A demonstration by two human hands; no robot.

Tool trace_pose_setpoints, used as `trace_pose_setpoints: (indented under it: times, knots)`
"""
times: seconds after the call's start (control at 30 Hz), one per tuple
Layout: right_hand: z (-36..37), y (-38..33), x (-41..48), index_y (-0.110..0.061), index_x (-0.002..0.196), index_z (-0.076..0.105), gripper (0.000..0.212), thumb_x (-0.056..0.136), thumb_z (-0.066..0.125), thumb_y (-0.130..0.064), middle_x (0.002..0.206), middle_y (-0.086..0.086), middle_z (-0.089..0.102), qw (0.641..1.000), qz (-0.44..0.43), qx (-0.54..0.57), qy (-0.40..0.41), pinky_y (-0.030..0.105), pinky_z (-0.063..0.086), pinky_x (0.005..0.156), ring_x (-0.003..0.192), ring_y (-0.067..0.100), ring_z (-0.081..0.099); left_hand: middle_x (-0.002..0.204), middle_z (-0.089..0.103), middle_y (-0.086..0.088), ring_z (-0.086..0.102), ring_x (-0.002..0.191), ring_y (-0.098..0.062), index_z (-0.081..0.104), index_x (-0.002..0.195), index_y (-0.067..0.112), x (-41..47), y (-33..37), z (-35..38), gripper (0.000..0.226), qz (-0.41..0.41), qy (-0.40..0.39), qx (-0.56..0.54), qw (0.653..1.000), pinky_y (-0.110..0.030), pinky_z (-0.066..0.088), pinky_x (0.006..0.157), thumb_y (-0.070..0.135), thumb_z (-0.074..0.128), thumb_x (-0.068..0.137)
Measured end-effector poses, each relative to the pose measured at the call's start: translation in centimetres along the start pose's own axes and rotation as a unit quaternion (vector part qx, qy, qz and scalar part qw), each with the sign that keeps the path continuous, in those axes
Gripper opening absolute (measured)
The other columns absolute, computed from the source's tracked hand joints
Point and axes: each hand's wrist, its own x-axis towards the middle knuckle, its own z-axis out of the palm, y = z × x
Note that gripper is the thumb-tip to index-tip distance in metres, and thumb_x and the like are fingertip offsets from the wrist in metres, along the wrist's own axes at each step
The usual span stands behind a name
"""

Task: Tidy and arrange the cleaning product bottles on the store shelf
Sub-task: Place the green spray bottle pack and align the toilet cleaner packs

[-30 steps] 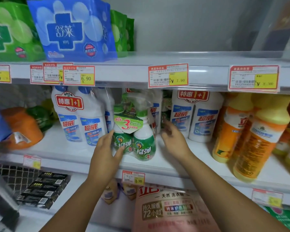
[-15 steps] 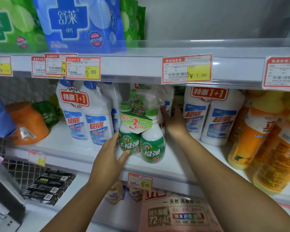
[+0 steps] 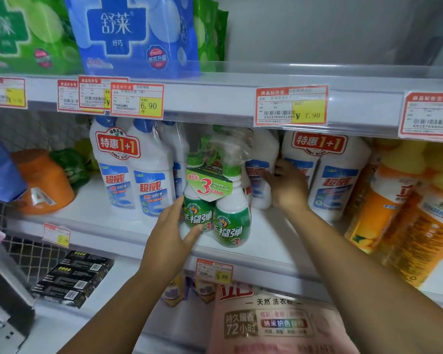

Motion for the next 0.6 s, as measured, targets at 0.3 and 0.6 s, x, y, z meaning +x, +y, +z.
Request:
trace_pose_setpoints:
  times: [0.3,0.6]
  knots:
    - [-6.7,2.0,-4.3,-0.014,0.103,0.065,0.029,0.081,0.072,-0.031,0.099,0.005,0.073,0.999,0.013,0.037,-0.001,0.041,0.055,0.082,0.087,0.022,0.068,0.141,0.04,0.0,0.04,0.128,-0.015,0.021,0.147,0.034,0.1,1.4,0.2,0.097,-0.008,0.003,-0.034,0.999,-0.032,0.035,0.105,0.041,0.079,0.07]
    - [-9.5,0.6,-7.0,-0.025,0.107,0.053,0.039,0.077,0.077,-0.026,0.106,-0.003,0.067,0.993,0.075,0.062,-0.068,0.038,0.053,0.088,0.093,0.015,0.064,0.152,0.024,-0.002,0.024,0.138,-0.023,0.005,0.149,0.03,-0.2,2.9,1.6,0.128,-0.038,0.011,-0.013,0.999,-0.045,0.03,0.112,0.052,0.086,0.053]
